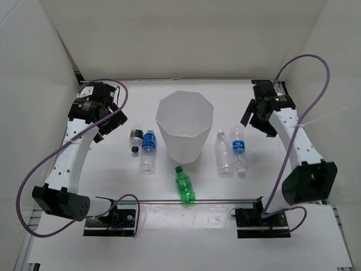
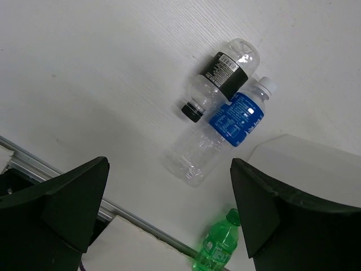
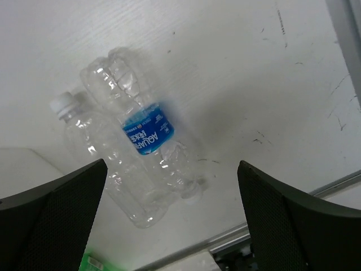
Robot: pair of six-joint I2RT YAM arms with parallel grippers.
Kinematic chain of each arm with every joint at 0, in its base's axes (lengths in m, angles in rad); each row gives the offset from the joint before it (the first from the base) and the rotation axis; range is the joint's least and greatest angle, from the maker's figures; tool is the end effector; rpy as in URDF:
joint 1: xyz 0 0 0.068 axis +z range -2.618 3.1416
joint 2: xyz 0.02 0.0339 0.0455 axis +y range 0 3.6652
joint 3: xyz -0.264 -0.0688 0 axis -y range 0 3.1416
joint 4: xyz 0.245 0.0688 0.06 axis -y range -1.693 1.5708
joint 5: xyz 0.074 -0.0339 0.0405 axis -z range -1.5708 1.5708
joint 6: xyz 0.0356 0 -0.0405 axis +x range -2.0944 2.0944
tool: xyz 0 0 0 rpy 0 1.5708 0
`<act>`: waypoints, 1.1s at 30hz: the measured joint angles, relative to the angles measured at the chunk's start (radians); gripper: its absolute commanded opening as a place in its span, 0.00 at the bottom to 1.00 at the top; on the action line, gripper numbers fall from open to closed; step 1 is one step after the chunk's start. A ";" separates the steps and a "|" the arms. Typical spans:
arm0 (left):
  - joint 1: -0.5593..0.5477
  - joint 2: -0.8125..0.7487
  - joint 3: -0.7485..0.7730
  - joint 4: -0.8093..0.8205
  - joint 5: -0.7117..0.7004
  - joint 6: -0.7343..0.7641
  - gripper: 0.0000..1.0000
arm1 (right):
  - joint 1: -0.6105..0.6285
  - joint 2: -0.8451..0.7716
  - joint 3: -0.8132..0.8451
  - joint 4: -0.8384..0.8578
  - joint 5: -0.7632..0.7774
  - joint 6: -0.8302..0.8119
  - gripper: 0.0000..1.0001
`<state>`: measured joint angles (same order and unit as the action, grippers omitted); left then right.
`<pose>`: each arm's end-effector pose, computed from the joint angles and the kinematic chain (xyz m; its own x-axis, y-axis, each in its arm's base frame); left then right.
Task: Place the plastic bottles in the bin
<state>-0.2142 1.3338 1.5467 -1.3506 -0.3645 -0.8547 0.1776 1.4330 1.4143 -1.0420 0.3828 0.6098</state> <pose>0.2273 -0.0365 0.3832 -0.6218 -0.5860 -0.5196 -0.6347 0.7657 -0.1042 0.2800 0.0367 0.3370 -0.6952 0.4150 -0.5869 0.5047 0.8632 0.0124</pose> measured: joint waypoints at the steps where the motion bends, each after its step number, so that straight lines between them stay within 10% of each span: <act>1: 0.000 0.000 0.000 0.000 -0.002 0.003 1.00 | -0.001 0.031 0.006 -0.011 -0.018 -0.017 1.00; 26: 0.171 -0.016 -0.068 -0.004 0.152 0.095 1.00 | -0.068 0.424 -0.079 0.122 -0.344 -0.095 1.00; 33: 0.171 -0.023 -0.069 -0.003 0.171 0.097 1.00 | -0.112 0.446 -0.145 0.153 -0.314 -0.093 0.61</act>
<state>-0.0429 1.3106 1.4780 -1.3540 -0.1940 -0.7582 0.0658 1.8790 1.2690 -0.8886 0.0685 0.5163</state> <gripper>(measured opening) 1.000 0.688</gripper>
